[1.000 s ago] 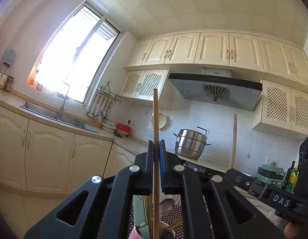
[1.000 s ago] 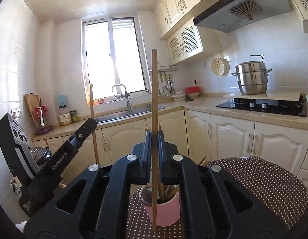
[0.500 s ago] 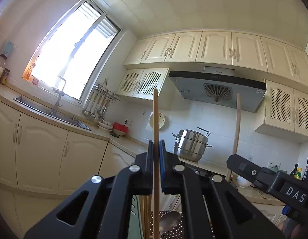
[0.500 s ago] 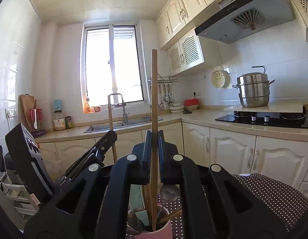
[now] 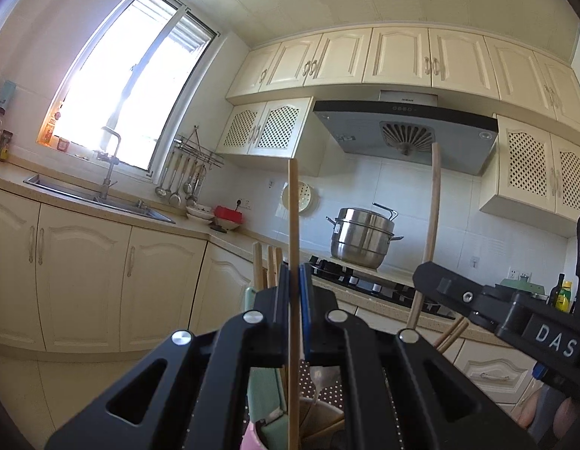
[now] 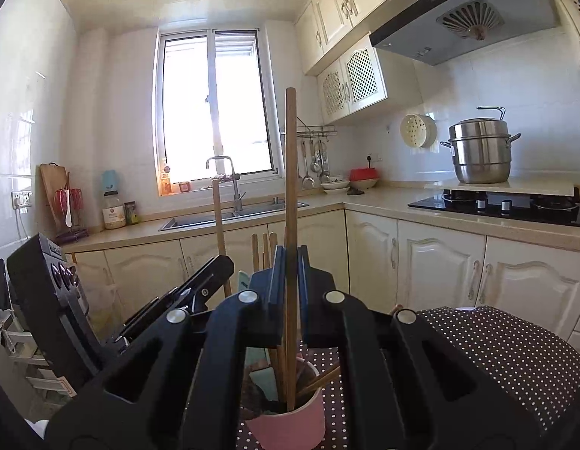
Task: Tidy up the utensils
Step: 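Lower the chopsticks into the pink cup and open both grippers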
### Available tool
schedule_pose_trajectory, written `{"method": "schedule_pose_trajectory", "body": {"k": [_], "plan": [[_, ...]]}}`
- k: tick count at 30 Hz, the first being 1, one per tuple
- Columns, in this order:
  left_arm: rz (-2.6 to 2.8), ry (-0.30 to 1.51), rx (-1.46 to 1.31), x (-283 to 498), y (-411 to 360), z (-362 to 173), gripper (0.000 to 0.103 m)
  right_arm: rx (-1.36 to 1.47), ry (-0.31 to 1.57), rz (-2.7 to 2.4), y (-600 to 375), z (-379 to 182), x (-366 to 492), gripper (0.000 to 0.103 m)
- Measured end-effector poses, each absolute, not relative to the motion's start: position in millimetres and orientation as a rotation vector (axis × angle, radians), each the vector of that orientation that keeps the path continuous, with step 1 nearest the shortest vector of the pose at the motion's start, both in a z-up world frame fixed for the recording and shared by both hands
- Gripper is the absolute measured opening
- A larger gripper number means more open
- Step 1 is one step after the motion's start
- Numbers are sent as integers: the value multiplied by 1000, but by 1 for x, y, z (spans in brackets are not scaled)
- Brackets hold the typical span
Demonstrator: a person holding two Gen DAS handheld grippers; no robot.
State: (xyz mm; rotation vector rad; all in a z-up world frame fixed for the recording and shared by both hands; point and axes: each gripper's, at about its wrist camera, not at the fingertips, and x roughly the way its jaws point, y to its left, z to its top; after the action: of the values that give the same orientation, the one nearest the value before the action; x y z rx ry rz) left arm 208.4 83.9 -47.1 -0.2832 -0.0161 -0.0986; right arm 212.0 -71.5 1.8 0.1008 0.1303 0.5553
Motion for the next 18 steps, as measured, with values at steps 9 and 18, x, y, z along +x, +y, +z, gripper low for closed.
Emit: {"method": "schedule_pose_trajectory", "body": {"k": [9,18], "plan": [[-116,73,-239,191,90,-68,5,78,184,527,-70,-20,203,7],[-133,127,-180,183,86,-76,6,63,251,522,-61,-44,206,7]]}}
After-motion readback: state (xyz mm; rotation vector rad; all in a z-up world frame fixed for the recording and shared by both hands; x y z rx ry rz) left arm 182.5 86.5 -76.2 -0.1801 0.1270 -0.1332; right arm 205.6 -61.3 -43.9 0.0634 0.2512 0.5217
